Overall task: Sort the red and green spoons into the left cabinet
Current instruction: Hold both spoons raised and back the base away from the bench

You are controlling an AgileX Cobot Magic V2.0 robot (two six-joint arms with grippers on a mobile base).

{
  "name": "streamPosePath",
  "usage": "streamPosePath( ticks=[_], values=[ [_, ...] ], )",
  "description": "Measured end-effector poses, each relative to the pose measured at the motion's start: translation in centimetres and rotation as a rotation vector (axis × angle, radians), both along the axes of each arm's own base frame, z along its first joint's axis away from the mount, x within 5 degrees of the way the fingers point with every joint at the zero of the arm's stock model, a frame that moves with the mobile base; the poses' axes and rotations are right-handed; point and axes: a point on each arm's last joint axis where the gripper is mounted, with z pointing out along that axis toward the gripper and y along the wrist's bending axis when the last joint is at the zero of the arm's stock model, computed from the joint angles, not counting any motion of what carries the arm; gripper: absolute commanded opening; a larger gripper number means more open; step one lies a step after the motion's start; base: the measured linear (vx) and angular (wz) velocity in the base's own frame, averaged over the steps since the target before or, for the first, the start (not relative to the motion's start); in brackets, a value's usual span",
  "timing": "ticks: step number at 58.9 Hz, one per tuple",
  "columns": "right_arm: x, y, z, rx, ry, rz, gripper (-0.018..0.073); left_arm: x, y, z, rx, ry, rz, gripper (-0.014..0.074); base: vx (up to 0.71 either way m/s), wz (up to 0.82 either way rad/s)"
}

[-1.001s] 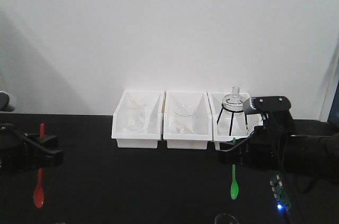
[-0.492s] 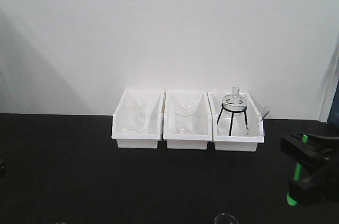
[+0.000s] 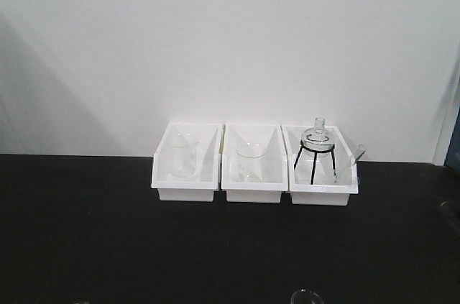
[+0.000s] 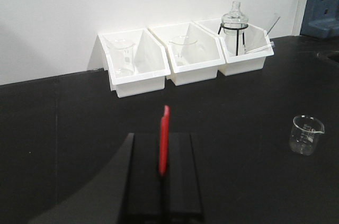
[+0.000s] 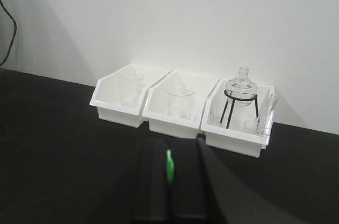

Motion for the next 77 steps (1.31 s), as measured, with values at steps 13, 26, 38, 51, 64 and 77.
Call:
streamPosePath(
  ticks=[13,26,38,51,64,77],
  values=[
    [-0.07,0.00,-0.02,0.021,0.003,0.000,-0.0004,-0.07,0.01,0.02,0.000,-0.002,-0.001,0.0000,0.00,0.00],
    [-0.07,0.01,-0.01,0.034,0.006,0.000,-0.0004,-0.11,-0.05,-0.06,0.002,0.007,-0.008,0.0000,0.00,0.00],
    [-0.07,0.01,0.00,0.037,0.007,0.000,-0.0004,-0.12,-0.06,-0.08,0.003,0.008,-0.009,0.0000,0.00,0.00],
    [-0.07,0.01,0.00,0.037,0.007,0.000,-0.0004,-0.12,-0.06,-0.08,0.003,0.008,-0.009,0.0000,0.00,0.00],
    [-0.07,0.01,0.00,0.037,0.007,0.000,-0.0004,-0.12,-0.06,-0.08,0.003,0.009,-0.010,0.0000,0.00,0.00],
    [-0.07,0.00,0.00,0.037,0.006,0.000,-0.0004,-0.27,-0.12,-0.05,0.002,0.005,-0.019,0.0000,0.00,0.00]
  ],
)
